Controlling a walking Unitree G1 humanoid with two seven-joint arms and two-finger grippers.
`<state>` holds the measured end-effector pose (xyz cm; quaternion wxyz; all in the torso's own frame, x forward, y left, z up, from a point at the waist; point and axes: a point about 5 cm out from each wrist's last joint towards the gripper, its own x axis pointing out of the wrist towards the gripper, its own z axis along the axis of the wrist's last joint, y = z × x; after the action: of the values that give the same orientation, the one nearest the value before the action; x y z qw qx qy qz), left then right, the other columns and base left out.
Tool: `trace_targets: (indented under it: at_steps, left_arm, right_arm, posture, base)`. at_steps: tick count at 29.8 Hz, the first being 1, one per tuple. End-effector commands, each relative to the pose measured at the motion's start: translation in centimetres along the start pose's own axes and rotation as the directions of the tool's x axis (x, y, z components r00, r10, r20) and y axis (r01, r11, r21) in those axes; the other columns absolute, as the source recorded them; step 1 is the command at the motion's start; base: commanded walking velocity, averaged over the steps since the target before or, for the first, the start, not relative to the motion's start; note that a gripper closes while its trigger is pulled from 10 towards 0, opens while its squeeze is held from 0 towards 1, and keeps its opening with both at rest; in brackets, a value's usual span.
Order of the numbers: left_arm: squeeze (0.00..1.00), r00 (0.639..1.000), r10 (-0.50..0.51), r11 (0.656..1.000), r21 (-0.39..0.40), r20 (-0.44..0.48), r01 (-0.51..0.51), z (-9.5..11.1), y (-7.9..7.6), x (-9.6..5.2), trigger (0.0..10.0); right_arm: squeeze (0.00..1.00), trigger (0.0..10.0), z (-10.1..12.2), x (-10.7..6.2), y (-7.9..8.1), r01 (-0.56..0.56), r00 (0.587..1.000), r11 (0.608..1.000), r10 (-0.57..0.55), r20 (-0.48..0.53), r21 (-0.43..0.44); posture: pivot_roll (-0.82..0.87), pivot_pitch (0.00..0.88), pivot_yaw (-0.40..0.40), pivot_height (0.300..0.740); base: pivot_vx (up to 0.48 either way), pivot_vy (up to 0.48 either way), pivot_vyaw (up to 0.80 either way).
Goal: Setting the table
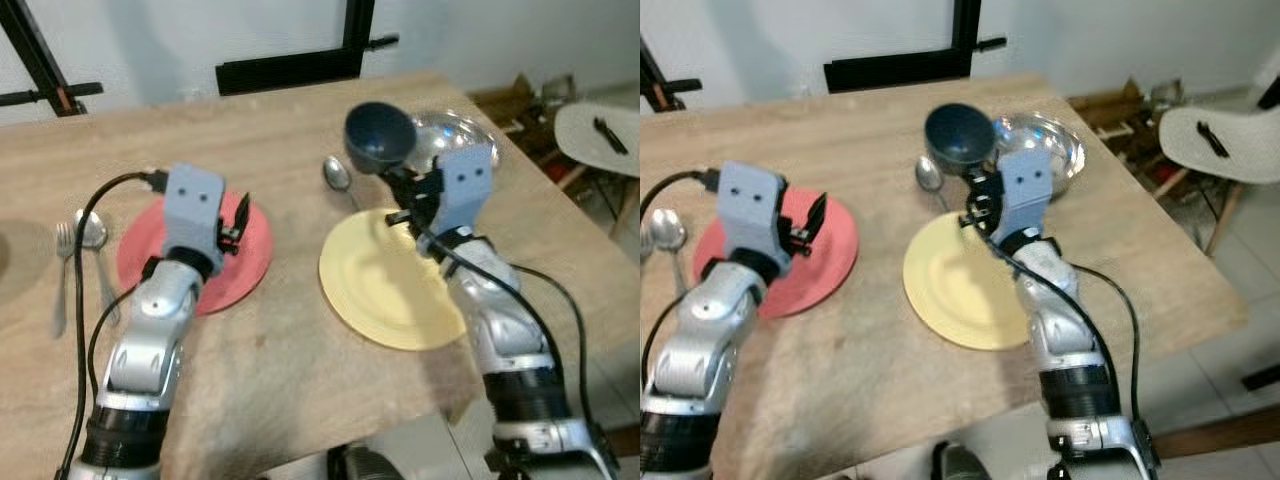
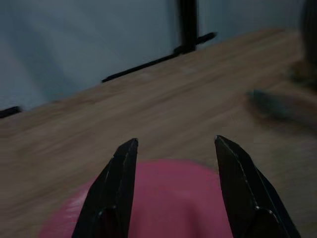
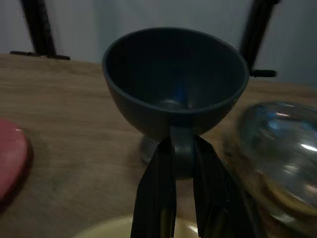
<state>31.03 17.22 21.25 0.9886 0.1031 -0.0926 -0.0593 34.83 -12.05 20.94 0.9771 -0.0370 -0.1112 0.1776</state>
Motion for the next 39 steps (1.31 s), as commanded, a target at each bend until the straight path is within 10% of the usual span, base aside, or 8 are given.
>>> trace_targets:
  at_steps: [1,8,20,38,39]
  left_arm:
    - [0.16,1.000,-0.008,1.000,-0.013,-0.008,0.008,0.0,0.5,-0.2,10.0]
    - [0.17,0.968,-0.252,0.967,0.032,0.009,0.251,3.5,4.1,-1.4,10.0]
    - [0.16,0.946,-0.324,0.946,0.028,0.000,0.323,4.9,3.9,-2.7,10.0]
    - [0.17,0.944,-0.324,0.946,-0.049,-0.064,0.321,3.4,3.0,-3.1,10.0]
    - [0.17,0.944,-0.322,0.946,-0.051,-0.066,0.319,3.3,2.9,-3.1,10.0]
  right_arm:
    - [0.00,10.0,-1.0,0.0,0.6,-0.019,0.999,1.000,0.019,-0.035,0.002]
    - [0.00,10.0,-2.2,2.4,2.8,-0.040,0.997,0.999,0.042,-0.067,0.024]
    - [0.00,10.0,-3.3,4.0,4.4,-0.072,0.991,0.997,0.068,-0.111,-0.034]
    - [0.00,10.0,-5.2,3.2,2.5,0.017,0.988,1.000,-0.017,-0.152,-0.002]
    - [0.70,10.0,-5.2,3.2,2.3,0.019,0.989,1.000,-0.019,-0.149,0.000]
  posture:
    - [-0.03,0.077,0.016,0.740]
    - [0.07,0.096,0.022,0.740]
    - [0.14,0.117,0.015,0.740]
    - [0.10,0.107,0.040,0.740]
    - [0.10,0.105,0.040,0.740]
  base:
    - [0.000,0.000,0.00]
    - [0.000,0.000,0.00]
    - [0.000,0.000,0.00]
    - [0.000,0.000,0.00]
    - [0.000,0.000,0.00]
